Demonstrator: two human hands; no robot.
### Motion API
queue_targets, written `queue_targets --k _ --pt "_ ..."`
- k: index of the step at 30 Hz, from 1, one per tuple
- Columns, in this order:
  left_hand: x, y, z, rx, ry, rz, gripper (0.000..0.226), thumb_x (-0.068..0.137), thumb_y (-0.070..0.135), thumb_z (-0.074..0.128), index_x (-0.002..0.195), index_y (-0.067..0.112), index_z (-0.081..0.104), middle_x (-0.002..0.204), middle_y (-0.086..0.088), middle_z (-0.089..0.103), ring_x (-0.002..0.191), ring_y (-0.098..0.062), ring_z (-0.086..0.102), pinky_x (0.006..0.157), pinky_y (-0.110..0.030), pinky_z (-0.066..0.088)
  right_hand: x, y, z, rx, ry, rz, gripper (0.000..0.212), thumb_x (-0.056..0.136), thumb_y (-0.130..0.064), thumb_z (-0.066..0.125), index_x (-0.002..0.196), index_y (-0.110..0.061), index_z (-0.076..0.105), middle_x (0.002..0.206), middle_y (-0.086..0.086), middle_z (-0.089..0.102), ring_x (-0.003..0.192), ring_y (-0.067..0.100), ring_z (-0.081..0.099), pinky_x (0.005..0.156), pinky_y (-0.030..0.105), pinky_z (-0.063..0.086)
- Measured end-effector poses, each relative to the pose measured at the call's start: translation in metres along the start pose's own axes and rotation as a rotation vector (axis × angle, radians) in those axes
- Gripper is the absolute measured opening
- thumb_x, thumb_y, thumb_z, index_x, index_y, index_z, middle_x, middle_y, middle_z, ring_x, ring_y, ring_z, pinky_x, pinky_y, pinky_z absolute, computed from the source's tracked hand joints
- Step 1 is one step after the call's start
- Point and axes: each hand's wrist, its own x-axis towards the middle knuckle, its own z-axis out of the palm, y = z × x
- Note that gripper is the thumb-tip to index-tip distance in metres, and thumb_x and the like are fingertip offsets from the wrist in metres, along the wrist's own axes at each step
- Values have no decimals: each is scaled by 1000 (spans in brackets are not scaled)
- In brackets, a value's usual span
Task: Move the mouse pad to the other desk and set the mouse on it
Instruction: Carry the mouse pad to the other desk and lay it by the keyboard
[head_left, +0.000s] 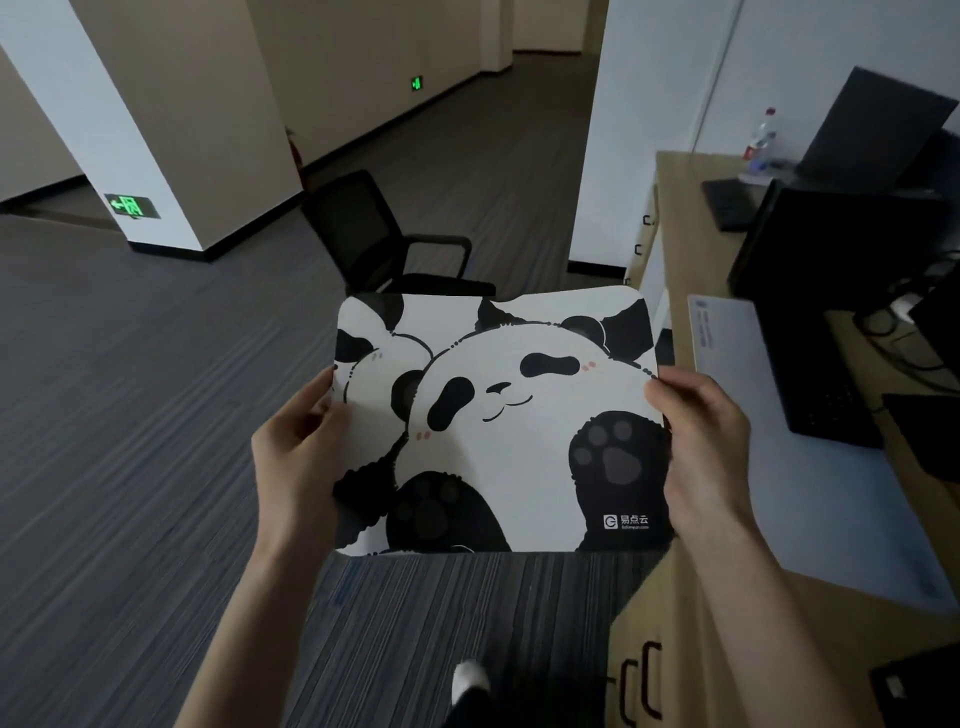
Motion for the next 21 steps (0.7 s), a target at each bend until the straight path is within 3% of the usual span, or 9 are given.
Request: queue_targets --k 5,11,15,18,21 --pt "114 -9 42 -31 -14 47 34 86 9 52 114 25 64 90 -8 59 84 -17 53 79 -33 46 92 22 65 50 24 -14 22 78 1 59 75 -20 64 79 1 63 84 18 57 86 34 45" --pt "247 -7 113 -49 -64 49 33 86 10 52 114 24 65 87 -6 65 84 -19 59 87 -42 50 215 30 128 68 101 -57 26 78 1 61 71 -24 65 63 -15 67 74 6 59 76 20 46" --pt "320 -8 167 -89 -123 33 34 86 8 51 97 38 64 80 2 62 81 -15 55 74 -25 47 286 33 152 49 154 -67 23 79 1 60 74 -21 64 67 -14 65 75 6 57 76 19 44" --pt "375 -16 212 -98 -183 11 39 85 6 50 87 42 66 79 1 60 82 -18 52 72 -26 44 345 41 167 16 203 -63 21 79 0 59 75 -20 63 78 -4 62 78 10 56 80 25 44" --pt "434 -25 262 -92 -273 -3 43 84 5 50 78 43 70 79 2 64 80 -16 56 73 -27 46 408 52 181 -10 269 -73 21 79 -1 59 74 -21 63 78 -4 61 77 9 56 80 25 45"
